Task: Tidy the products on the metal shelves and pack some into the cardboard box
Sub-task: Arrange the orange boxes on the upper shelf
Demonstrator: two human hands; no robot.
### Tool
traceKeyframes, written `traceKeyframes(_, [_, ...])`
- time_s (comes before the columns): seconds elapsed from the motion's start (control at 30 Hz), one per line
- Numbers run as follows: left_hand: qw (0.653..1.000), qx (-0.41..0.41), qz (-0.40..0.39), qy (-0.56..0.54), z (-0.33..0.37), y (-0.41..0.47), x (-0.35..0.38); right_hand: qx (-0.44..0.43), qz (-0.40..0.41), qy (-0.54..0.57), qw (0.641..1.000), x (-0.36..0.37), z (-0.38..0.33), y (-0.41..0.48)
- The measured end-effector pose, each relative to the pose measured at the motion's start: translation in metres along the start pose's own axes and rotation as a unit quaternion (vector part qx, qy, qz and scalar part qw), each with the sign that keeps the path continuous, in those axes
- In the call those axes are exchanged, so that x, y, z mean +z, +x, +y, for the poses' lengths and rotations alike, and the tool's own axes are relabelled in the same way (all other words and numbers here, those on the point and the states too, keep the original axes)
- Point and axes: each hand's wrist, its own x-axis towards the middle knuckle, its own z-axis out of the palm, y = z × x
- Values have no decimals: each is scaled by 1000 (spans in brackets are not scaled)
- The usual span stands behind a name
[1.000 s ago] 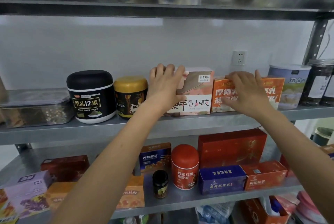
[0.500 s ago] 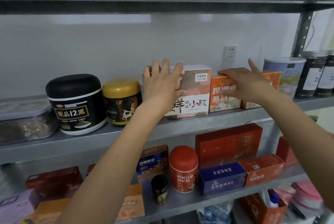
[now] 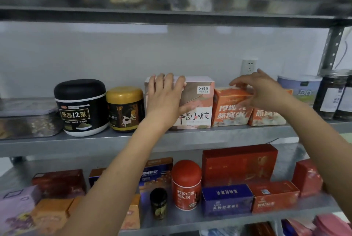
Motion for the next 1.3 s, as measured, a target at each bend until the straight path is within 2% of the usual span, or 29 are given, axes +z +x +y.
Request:
traceKeyframes(0.17, [999, -19, -23, -13, 3, 0, -3, -35, 70, 47, 996, 4, 4, -16])
traceKeyframes(0.23, [999, -26, -10, -18, 6, -3, -1, -48, 81, 59, 994, 6, 7, -21])
traceKeyframes(0.3, [999, -18, 35, -36, 13, -9, 4, -53, 97, 75, 991, 5, 7, -27])
traceKeyframes(0.37, [990, 21, 113, -81, 25, -16, 9, -53, 123, 95, 986, 2, 7, -34])
traceKeyframes(0.43, [971, 60, 158, -172, 41, -26, 13, -59, 153, 111, 980, 1, 8, -43])
traceKeyframes(0.5, [942, 50, 93, -317, 60, -36, 12, -68, 168, 125, 975, -1, 7, -53])
traceKeyframes(0.57, [908, 26, 31, -417, 78, -45, 13, -82, 178, 138, 971, -3, 4, -65])
traceKeyframes(0.7, [848, -19, 44, -528, 96, -56, 11, -90, 179, 165, 966, -2, -3, -85])
traceKeyframes(0.77, [826, -54, 33, -560, 98, -63, 9, -69, 185, 207, 958, 4, -6, -94])
traceKeyframes(0.83, [805, -77, 24, -588, 99, -69, 9, -25, 190, 307, 932, 11, -8, -105])
traceKeyframes(0.93, [775, -90, 2, -625, 100, -79, 7, 49, 144, 515, 843, 24, -11, -125])
traceKeyframes(1.0, [761, -87, -12, -643, 100, -86, 7, 91, 94, 595, 793, 34, -11, -137])
traceKeyframes(1.1, [747, -84, -38, -659, 97, -95, 8, 125, 62, 599, 789, 46, -19, -152])
traceKeyframes(1.2, [742, -76, -77, -662, 90, -104, 9, 142, 83, 592, 789, 52, -25, -162])
traceKeyframes(1.3, [725, -82, -117, -673, 86, -112, 8, 125, 93, 608, 779, 59, -26, -168])
